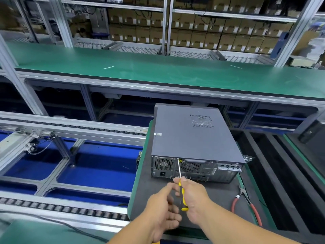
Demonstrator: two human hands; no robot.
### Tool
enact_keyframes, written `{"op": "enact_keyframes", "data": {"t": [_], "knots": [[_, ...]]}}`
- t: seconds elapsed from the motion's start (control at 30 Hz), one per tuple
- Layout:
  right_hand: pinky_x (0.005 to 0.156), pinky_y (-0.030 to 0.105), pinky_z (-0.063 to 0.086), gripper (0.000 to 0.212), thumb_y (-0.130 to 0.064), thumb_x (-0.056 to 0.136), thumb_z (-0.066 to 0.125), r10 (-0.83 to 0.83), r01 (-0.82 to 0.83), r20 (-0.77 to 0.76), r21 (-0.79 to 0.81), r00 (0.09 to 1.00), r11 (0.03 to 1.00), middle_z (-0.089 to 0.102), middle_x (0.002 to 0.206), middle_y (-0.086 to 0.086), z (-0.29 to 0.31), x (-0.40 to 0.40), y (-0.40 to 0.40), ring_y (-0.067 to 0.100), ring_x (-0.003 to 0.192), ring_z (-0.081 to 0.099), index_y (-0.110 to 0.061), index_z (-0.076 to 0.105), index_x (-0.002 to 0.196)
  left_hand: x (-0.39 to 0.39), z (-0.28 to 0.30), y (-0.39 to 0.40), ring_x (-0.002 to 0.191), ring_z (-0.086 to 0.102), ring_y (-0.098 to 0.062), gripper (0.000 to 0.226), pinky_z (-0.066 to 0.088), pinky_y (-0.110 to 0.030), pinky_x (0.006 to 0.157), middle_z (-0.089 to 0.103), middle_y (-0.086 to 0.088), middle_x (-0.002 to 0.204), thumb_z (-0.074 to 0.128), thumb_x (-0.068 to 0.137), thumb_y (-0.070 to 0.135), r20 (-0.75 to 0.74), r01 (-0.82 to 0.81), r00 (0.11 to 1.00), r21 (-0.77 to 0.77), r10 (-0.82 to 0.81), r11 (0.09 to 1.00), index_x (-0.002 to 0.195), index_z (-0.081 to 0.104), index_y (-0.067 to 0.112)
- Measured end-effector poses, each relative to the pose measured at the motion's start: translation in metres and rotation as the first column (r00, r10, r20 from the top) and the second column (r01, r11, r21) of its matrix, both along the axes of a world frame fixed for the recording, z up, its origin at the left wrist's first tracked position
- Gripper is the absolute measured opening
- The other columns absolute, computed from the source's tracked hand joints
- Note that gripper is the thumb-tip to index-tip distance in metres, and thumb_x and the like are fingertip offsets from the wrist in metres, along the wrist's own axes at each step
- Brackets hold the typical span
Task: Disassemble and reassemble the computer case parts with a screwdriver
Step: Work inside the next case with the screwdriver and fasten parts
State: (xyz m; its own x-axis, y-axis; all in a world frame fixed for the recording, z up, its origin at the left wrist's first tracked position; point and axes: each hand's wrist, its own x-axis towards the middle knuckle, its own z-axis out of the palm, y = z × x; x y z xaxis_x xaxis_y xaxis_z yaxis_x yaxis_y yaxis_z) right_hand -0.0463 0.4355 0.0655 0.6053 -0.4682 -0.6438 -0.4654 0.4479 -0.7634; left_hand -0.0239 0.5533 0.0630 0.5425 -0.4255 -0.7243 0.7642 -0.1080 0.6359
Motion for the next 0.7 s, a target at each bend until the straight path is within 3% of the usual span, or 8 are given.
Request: {"op": "enact_keyframes", "data": {"t": [0.1, 0.2, 0.3, 0.4, 0.5, 0.6, 0.7], "knots": [[0.07, 0.039, 0.053, 0.032, -0.022, 0.112, 0.039, -0.029, 0.018, 0.06, 0.177, 0.998, 0.984, 0.079, 0.098, 0.018, 0.005, 0.002, -0.004, 0.032, 0.087, 0.067, -0.004, 0.065, 0.117, -0.006, 0.008, 0.001, 0.054, 0.059, -0.028, 0.034, 0.046, -0.029, 0.048, 0.057, -0.015, 0.066, 0.053, 0.102, 0.033, -0.053, 0.088, 0.994, -0.098, -0.093, 0.991, 0.098, 0.063, 0.001], [0.079, 0.042, 0.057, 0.031, -0.02, 0.113, 0.036, 0.026, -0.044, 0.078, 0.235, 0.997, 0.971, 0.078, 0.103, 0.021, 0.011, 0.003, -0.008, 0.038, 0.103, 0.07, -0.002, 0.06, 0.12, -0.005, 0.006, 0.003, 0.051, 0.05, -0.018, 0.029, 0.041, -0.025, 0.049, 0.054, -0.007, 0.065, 0.053, 0.104, 0.032, -0.042, 0.141, 0.989, -0.08, -0.145, 0.987, 0.088, 0.062, 0.009], [0.084, 0.043, 0.058, 0.029, -0.022, 0.112, 0.037, 0.073, -0.089, 0.069, 0.279, 0.995, 0.956, 0.077, 0.106, 0.023, 0.015, 0.005, -0.011, 0.039, 0.1, 0.071, -0.004, 0.06, 0.116, -0.006, 0.006, 0.004, 0.057, 0.051, -0.016, 0.018, 0.043, -0.025, 0.052, 0.054, -0.003, 0.072, 0.057, 0.103, 0.031, 0.016, 0.142, 0.99, -0.047, -0.141, 0.989, 0.096, 0.063, 0.016], [0.069, 0.038, 0.058, 0.028, -0.027, 0.11, 0.047, 0.133, -0.13, -0.004, 0.189, 0.991, 0.973, 0.078, 0.096, 0.017, 0.018, 0.019, -0.015, 0.032, 0.083, 0.069, -0.006, 0.064, 0.106, -0.009, 0.014, -0.004, 0.059, 0.062, -0.019, 0.018, 0.046, -0.024, 0.048, 0.064, -0.009, 0.08, 0.059, 0.102, 0.024, 0.049, 0.132, 0.991, -0.084, -0.128, 0.988, 0.112, 0.063, 0.009], [0.051, 0.028, 0.043, 0.02, -0.027, 0.099, 0.07, 0.159, -0.163, -0.092, -0.044, 0.983, 0.986, 0.069, 0.074, 0.01, 0.021, 0.033, -0.023, 0.022, 0.057, 0.057, -0.011, 0.064, 0.089, -0.01, 0.014, -0.012, 0.049, 0.06, -0.016, 0.01, 0.04, -0.02, 0.038, 0.066, -0.011, 0.068, 0.06, 0.1, 0.012, 0.115, 0.026, 0.993, -0.037, -0.022, 0.999, 0.107, 0.058, 0.006], [0.055, 0.029, 0.044, 0.02, -0.024, 0.096, 0.074, 0.204, -0.223, -0.122, -0.177, 0.971, 0.958, 0.068, 0.069, 0.006, 0.023, 0.039, -0.028, 0.018, 0.058, 0.056, -0.01, 0.067, 0.083, -0.011, 0.011, -0.016, 0.049, 0.059, -0.016, 0.012, 0.041, -0.021, 0.04, 0.066, -0.011, 0.067, 0.064, 0.1, 0.015, 0.197, -0.035, 0.98, -0.024, 0.039, 0.999, 0.105, 0.056, 0.007], [0.056, 0.031, 0.047, 0.015, -0.018, 0.102, 0.065, 0.192, -0.201, -0.088, -0.114, 0.978, 0.973, 0.073, 0.071, 0.007, 0.024, 0.041, -0.029, 0.02, 0.056, 0.059, -0.007, 0.068, 0.092, -0.014, 0.012, -0.016, 0.048, 0.053, -0.017, 0.03, 0.037, -0.024, 0.043, 0.063, -0.011, 0.068, 0.059, 0.103, 0.036, 0.103, -0.058, 0.992, -0.104, 0.068, 0.993, 0.107, 0.063, 0.007]]}}
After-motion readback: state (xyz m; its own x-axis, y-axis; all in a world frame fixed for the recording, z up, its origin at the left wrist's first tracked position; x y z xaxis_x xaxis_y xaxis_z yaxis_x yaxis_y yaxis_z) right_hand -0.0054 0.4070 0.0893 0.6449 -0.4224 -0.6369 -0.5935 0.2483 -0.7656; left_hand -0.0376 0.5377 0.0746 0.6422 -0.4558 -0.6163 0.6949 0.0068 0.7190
